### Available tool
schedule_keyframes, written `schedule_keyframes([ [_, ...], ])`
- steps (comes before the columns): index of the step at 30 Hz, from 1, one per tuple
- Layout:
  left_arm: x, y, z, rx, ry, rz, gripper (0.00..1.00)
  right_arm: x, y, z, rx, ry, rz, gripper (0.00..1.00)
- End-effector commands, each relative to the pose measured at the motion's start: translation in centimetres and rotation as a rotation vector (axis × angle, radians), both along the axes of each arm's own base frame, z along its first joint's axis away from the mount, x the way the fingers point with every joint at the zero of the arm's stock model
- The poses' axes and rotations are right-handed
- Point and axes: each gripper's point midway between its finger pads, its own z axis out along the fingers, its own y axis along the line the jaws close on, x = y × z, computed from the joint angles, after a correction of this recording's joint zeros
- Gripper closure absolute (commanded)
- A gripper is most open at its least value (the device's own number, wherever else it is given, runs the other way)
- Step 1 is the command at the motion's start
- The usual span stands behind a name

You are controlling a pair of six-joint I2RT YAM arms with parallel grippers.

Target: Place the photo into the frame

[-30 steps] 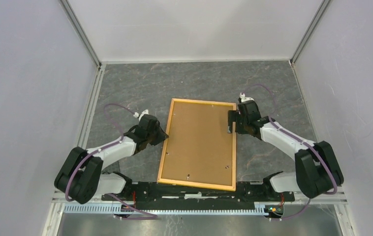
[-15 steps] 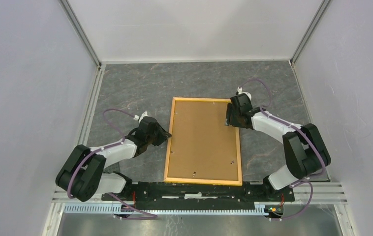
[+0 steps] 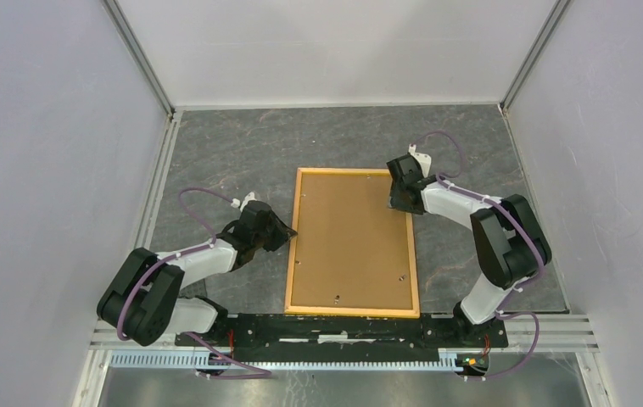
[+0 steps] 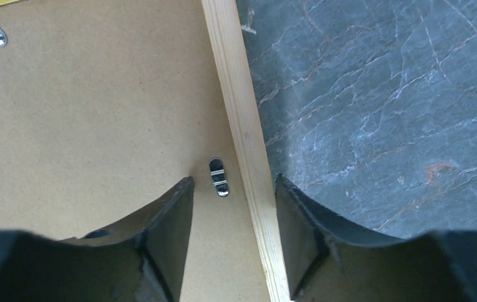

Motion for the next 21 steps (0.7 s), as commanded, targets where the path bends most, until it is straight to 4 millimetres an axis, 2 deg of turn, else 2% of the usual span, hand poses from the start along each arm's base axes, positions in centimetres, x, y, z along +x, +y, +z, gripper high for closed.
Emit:
schedule_keyframes([
  [1, -2.8, 2.4, -3.8, 0.104, 0.155, 0.056, 0.98, 1.7, 0.0, 0.8, -0.001, -0.046, -0.064, 0.48],
  [3, -3.2, 2.7, -4.1, 0.117, 0.174, 0.057, 0.98, 1.4, 0.4, 0.6, 0.016, -0.037, -0.060, 0.53],
  [10, -3.1, 2.6, -4.1, 0.117, 0.176, 0.055, 0.98, 0.2, 1.2, 0.3, 0.030, -0.031, -0.050, 0.57],
  [14, -3.2, 2.6, -4.1, 0.117, 0.179, 0.053, 0.98, 0.2, 1.5, -0.1, 0.033, -0.012, -0.057, 0.68],
  [21, -3.2, 2.5, -4.2, 0.115, 0.182, 0.049, 0.98, 1.1, 3.3, 0.0, 0.097, -0.027, -0.051, 0.79],
])
